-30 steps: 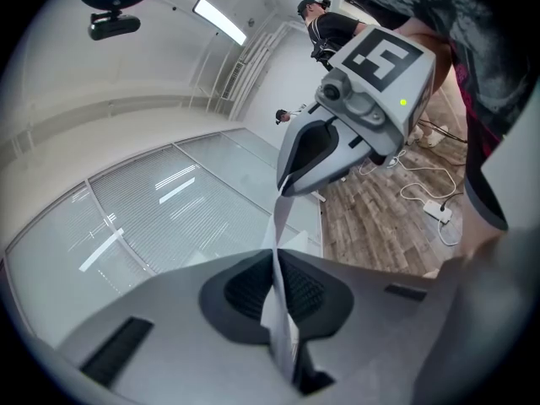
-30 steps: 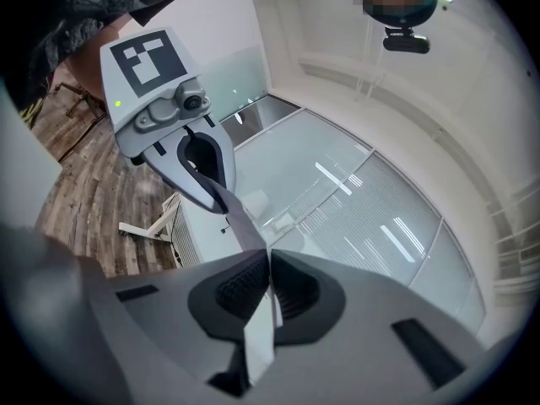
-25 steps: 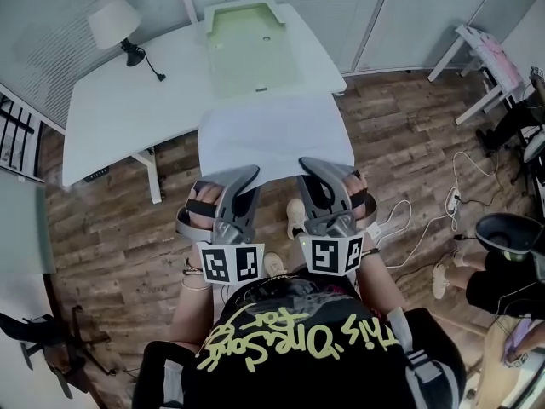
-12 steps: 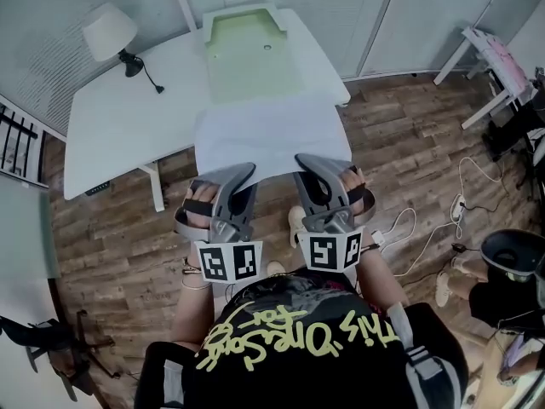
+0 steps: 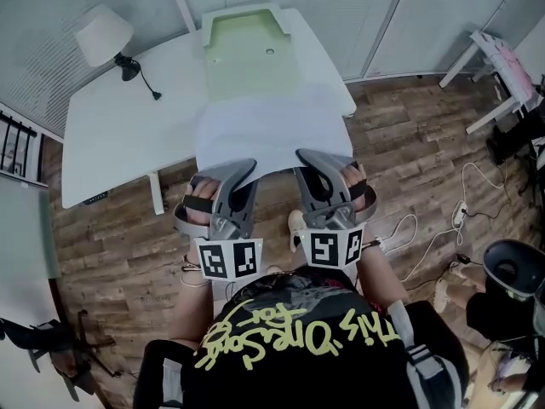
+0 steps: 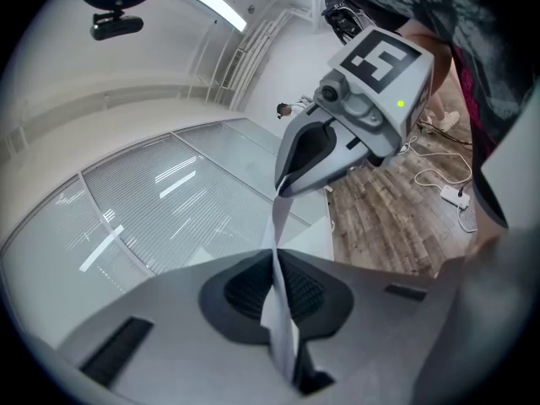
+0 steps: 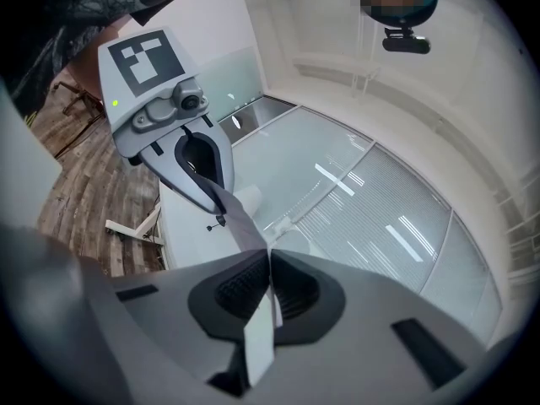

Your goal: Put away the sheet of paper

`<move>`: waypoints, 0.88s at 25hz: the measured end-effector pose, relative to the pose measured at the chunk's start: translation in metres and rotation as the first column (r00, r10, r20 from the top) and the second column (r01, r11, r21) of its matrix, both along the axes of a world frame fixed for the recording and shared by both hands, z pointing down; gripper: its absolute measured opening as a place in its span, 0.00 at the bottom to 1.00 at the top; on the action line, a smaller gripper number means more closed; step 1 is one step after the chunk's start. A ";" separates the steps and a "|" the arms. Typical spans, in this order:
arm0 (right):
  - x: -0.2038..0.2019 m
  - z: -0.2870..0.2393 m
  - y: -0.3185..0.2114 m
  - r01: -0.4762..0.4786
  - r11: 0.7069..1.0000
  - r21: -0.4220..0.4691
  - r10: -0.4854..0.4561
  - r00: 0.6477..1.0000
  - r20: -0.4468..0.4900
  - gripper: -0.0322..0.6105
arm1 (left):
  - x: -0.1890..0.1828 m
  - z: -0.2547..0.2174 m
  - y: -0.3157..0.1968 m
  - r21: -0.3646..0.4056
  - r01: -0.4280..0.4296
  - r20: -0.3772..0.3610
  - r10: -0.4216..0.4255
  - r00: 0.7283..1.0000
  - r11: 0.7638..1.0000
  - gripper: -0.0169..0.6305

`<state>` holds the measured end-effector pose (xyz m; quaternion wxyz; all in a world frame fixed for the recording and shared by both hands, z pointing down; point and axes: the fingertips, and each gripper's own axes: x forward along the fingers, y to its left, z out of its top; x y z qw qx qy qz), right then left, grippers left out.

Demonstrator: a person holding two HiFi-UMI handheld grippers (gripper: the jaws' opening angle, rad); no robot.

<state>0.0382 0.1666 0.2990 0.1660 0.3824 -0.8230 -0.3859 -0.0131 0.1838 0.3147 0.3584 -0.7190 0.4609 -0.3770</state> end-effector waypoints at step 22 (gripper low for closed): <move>-0.013 -0.014 -0.094 0.099 0.995 0.008 -0.099 0.995 0.024 0.06 | -0.012 -0.015 -0.089 0.010 0.089 0.007 -0.089 0.996 0.996 0.04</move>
